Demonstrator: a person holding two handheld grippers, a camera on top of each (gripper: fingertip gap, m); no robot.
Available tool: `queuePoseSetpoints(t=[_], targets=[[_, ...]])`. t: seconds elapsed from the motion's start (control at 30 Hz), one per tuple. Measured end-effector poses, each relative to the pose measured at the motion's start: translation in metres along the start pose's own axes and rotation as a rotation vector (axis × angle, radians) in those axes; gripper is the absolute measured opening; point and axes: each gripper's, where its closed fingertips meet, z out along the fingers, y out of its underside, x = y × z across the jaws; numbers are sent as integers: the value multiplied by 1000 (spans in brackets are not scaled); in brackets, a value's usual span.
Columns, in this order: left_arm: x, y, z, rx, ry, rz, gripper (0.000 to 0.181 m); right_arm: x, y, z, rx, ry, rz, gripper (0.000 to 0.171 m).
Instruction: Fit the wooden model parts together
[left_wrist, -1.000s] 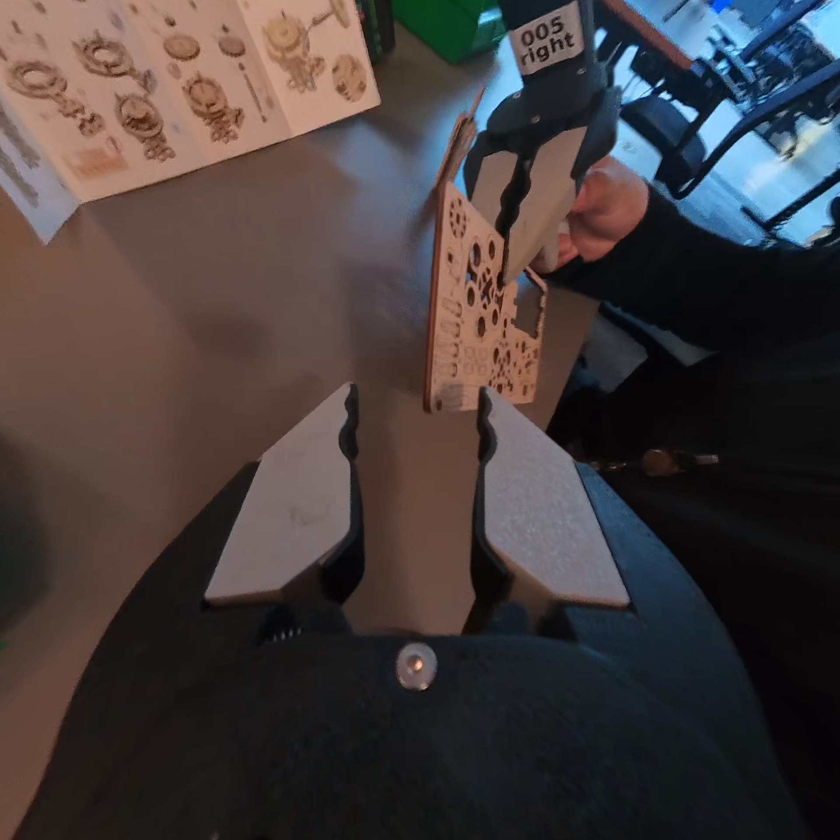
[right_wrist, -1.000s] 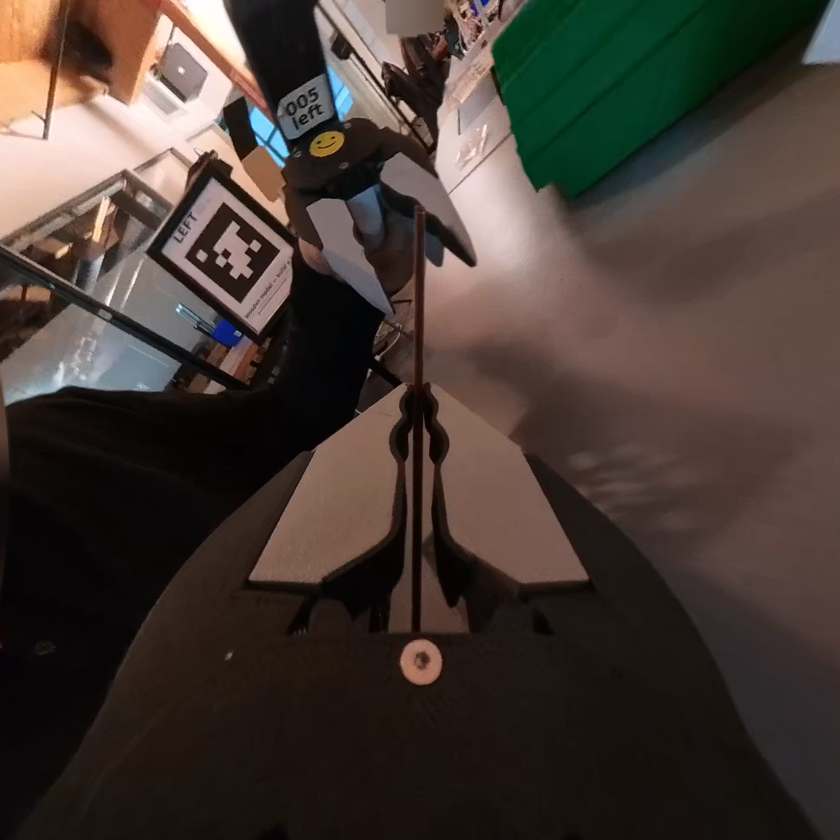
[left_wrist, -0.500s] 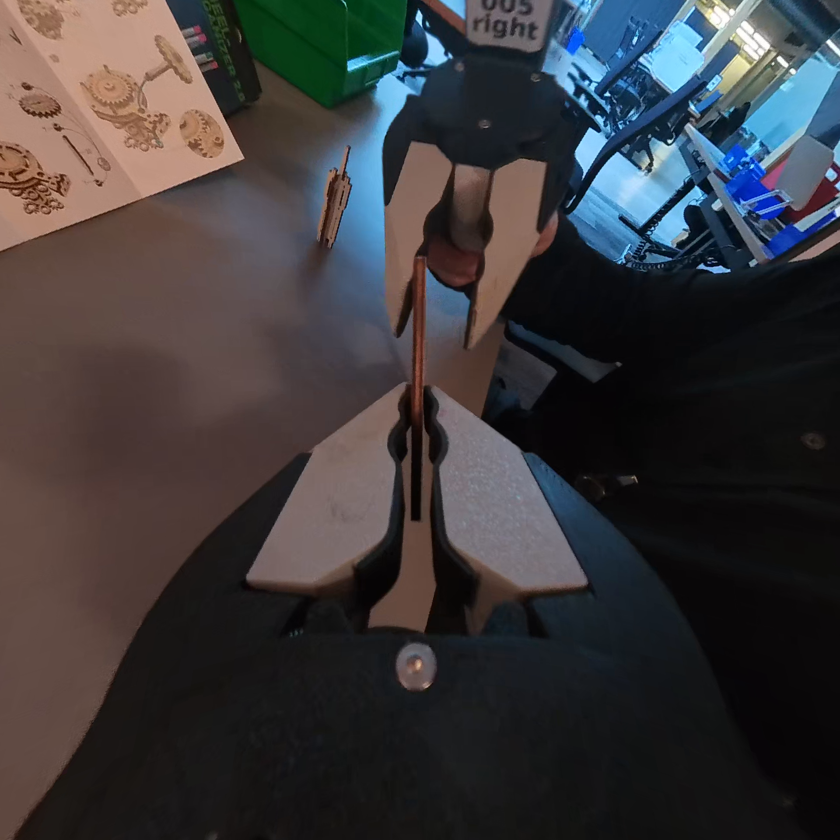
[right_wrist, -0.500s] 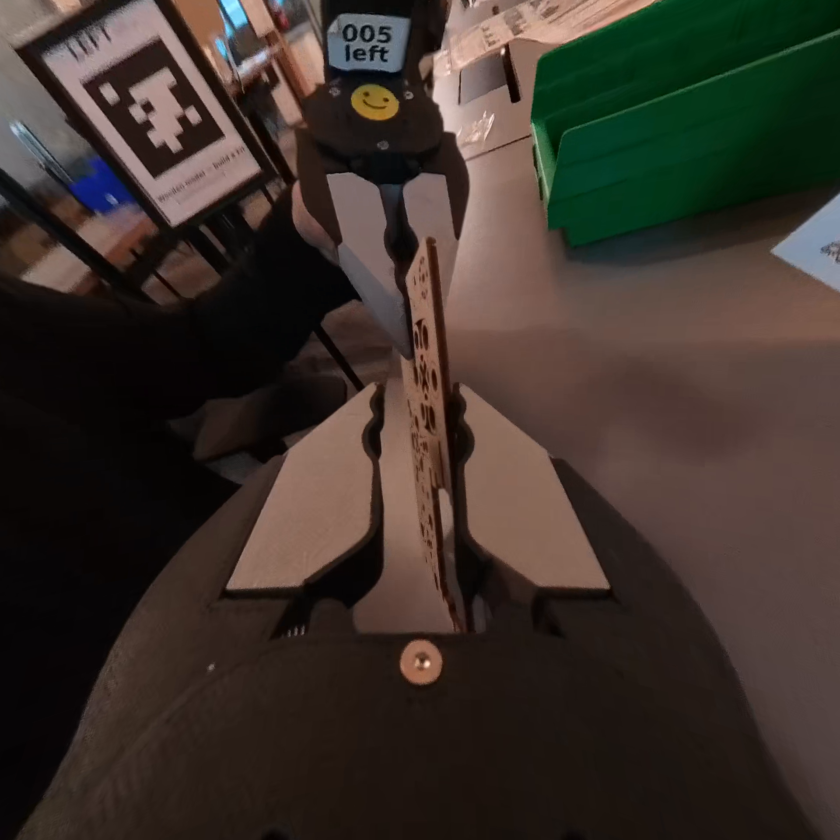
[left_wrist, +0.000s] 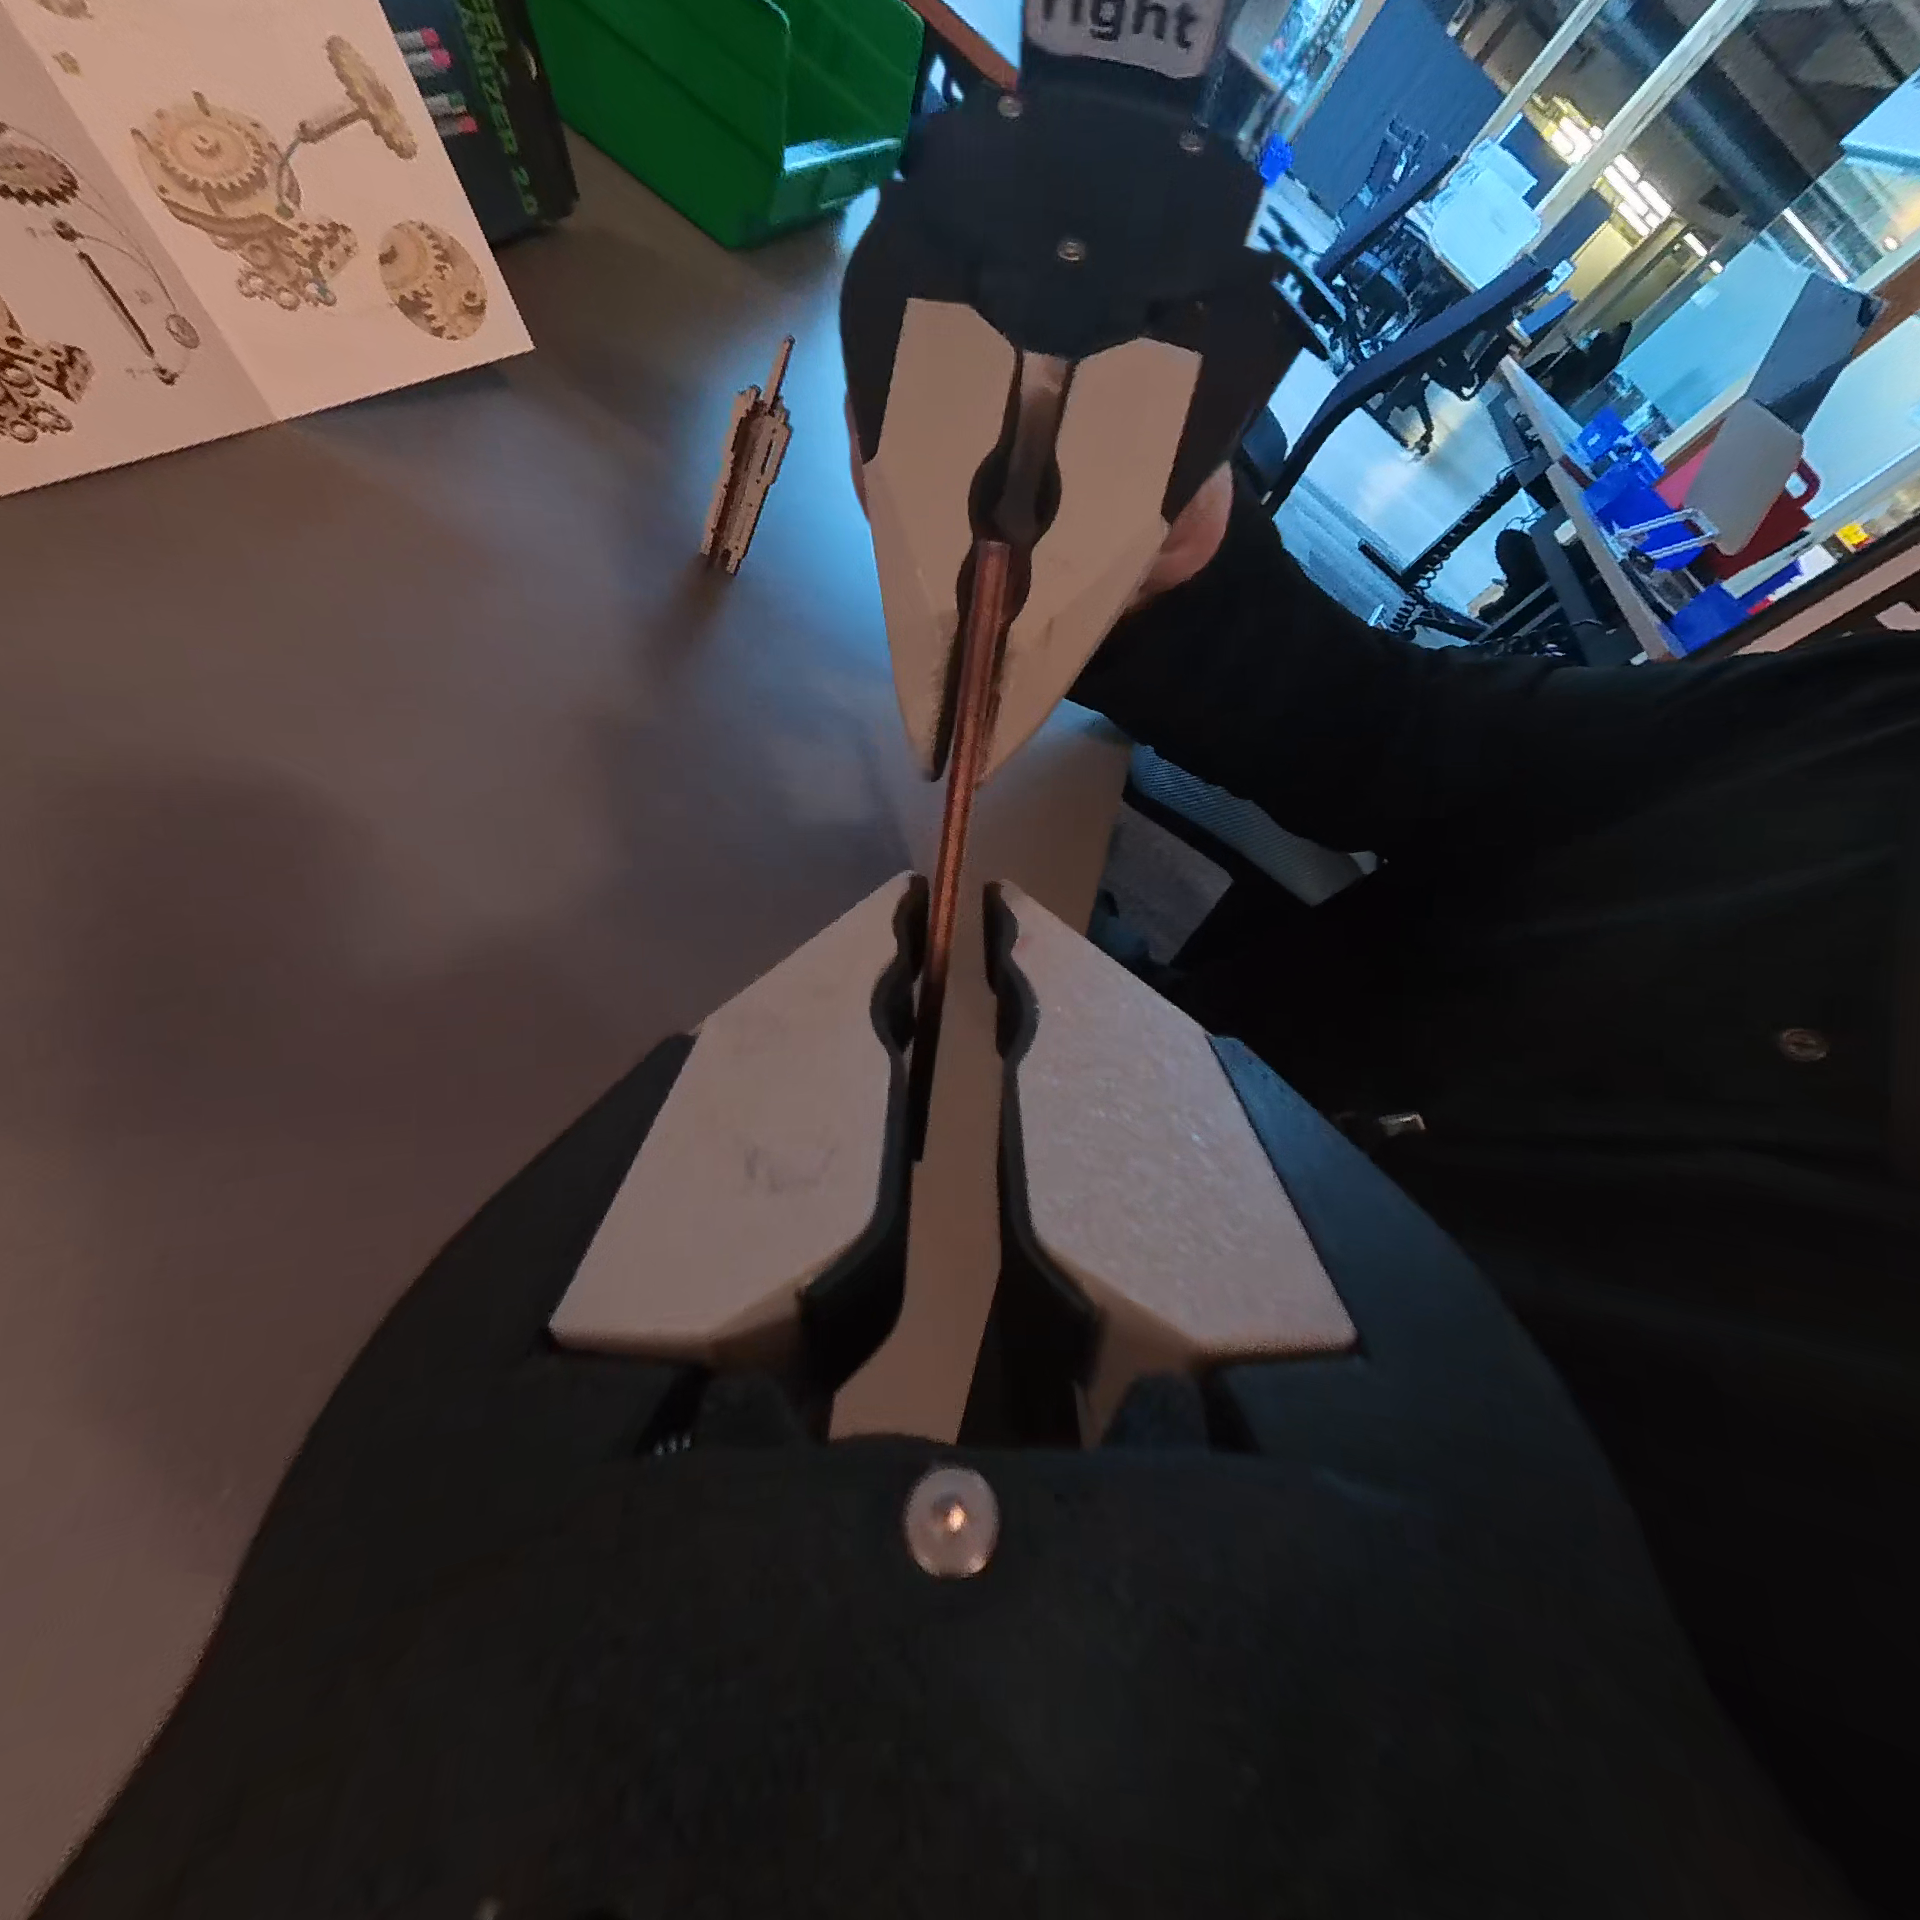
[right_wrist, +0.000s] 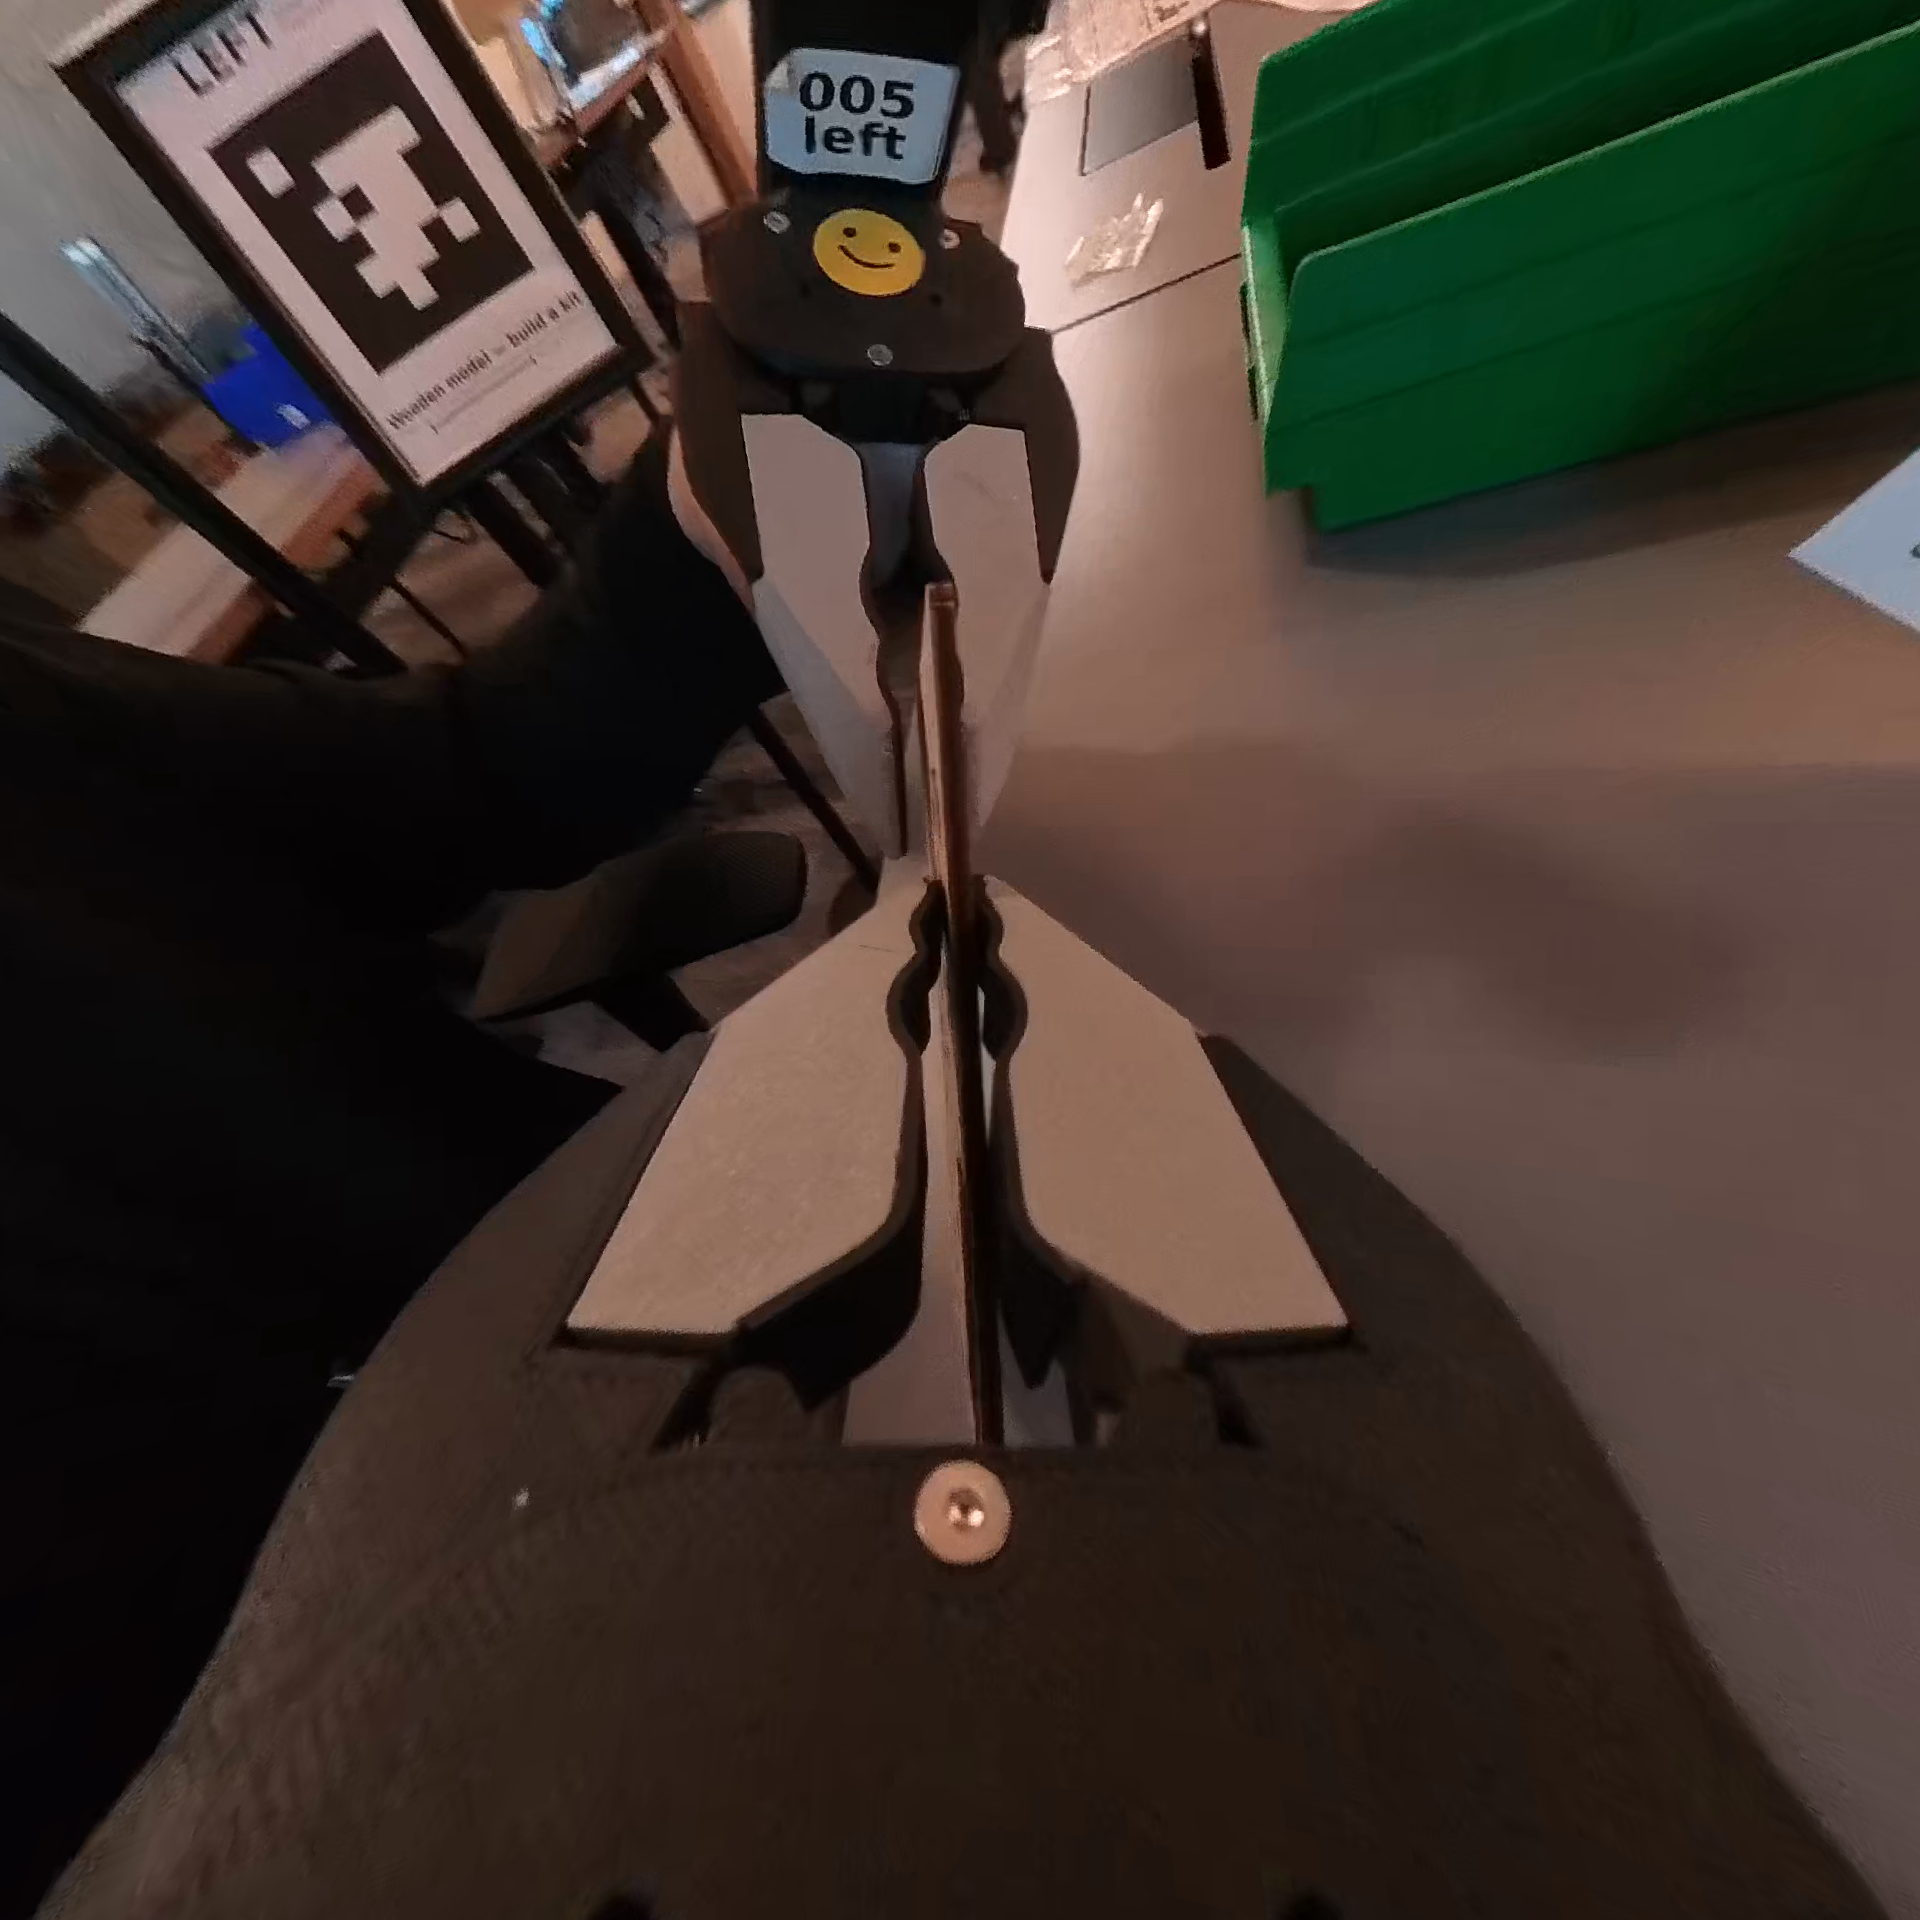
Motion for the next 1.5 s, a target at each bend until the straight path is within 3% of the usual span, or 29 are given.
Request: queuePoseSetpoints(t=[0.17, 0.33, 0.5, 0.9, 1.03, 1.13, 1.27, 1.4, 1.5], targets=[[-9, 1, 3, 0, -33, 20, 1, 11, -2, -2, 41, -20, 44, 3], [-12, -3, 5, 10, -79, 35, 1, 18, -5, -6, 12, 101, -73, 8], [-8, -7, 8, 21, -54, 15, 1, 17, -10, -9, 14, 81, -91, 10], [-18, -1, 12, -12, -122, 29, 1, 23, 1, -8, -24, 111, -35, 6], [-19, 1, 13, -15, -134, 29, 2, 30, 2, -7, -55, 200, -97, 4], [-19, -3, 9, 19, -127, 11, 2, 26, -3, -7, -14, 176, -112, 4], [-17, -6, 10, 35, -115, 16, 1, 26, -5, -9, 37, 121, -63, 8], [-22, -10, 6, 62, -135, 3, 1, 25, -7, -15, 52, 134, -69, 27], [-24, -10, 4, 72, -145, -6, 1, 26, -10, -23, 73, 162, -78, 26]])
